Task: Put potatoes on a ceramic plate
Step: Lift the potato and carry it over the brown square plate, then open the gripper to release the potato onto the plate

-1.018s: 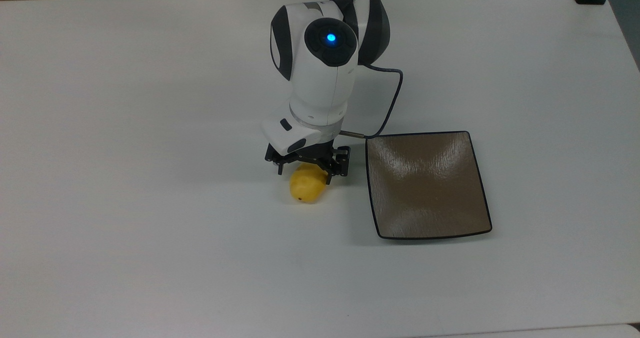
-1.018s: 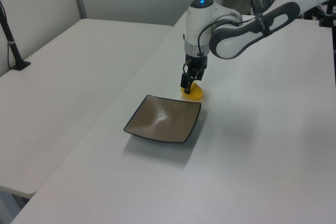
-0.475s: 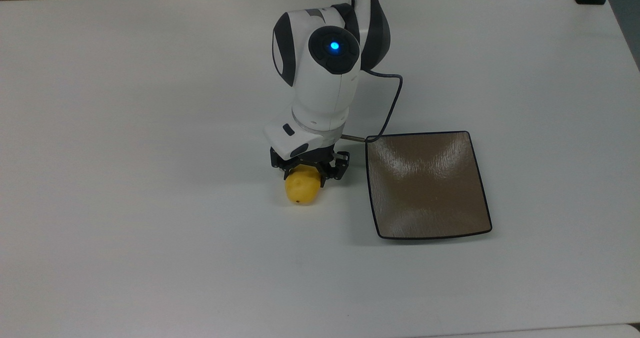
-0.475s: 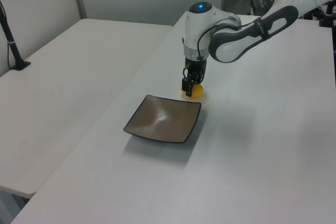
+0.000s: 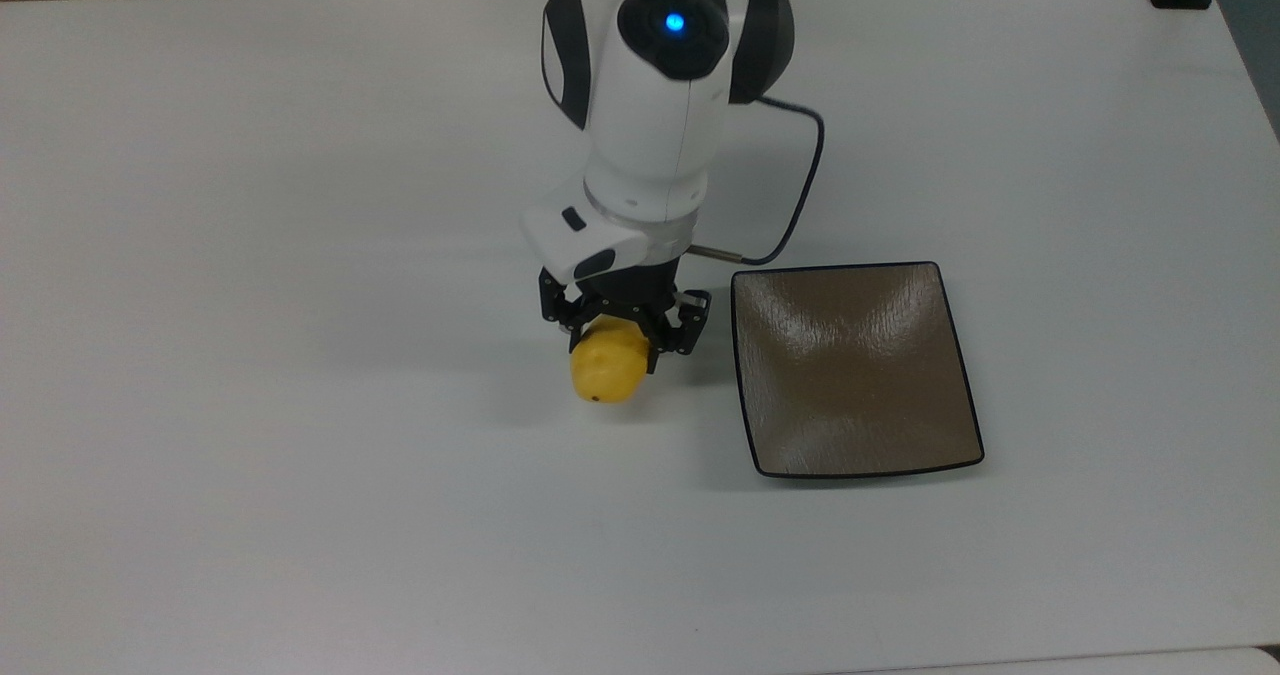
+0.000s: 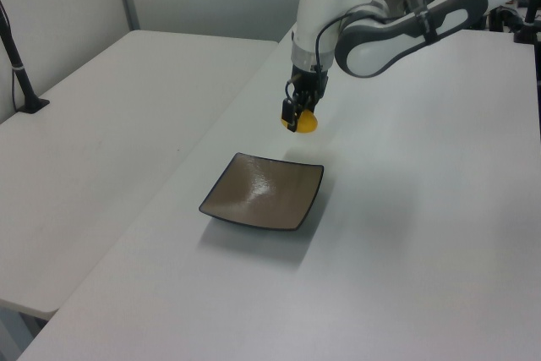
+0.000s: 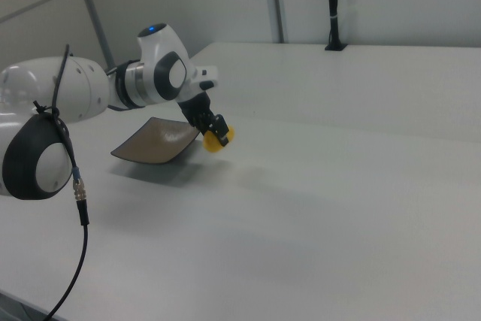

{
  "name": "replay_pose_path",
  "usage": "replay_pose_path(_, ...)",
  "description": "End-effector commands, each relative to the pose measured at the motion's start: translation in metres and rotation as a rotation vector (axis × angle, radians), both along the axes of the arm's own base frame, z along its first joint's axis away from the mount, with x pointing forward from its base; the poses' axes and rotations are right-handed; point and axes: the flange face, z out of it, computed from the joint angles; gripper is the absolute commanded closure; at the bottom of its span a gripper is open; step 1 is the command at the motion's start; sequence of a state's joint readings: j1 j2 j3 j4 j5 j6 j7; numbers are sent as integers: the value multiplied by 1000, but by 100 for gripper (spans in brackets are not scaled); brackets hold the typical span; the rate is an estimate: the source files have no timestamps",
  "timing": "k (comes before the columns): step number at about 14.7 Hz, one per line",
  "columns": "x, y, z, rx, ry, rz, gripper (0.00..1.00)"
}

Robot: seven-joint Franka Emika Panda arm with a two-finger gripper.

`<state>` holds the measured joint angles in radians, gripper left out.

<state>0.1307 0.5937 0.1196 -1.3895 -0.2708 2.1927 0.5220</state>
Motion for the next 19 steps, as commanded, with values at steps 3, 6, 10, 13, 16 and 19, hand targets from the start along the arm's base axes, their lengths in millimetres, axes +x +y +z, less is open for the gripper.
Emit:
replay_pose_path(3,-18,69,20,56,-17,43,68)
replay_pose_path(6,-29,109,31,97,-31,96,68)
replay_pose_path(10,-35,134,32,101,-56,142,48)
replay_pose_path(13,-35,138,22,61,-70,172,0)
replay_pose_path(16,-36,140,18,57,-63,175,0)
replay_pose_path(19,-38,140,21,57,-55,172,0)
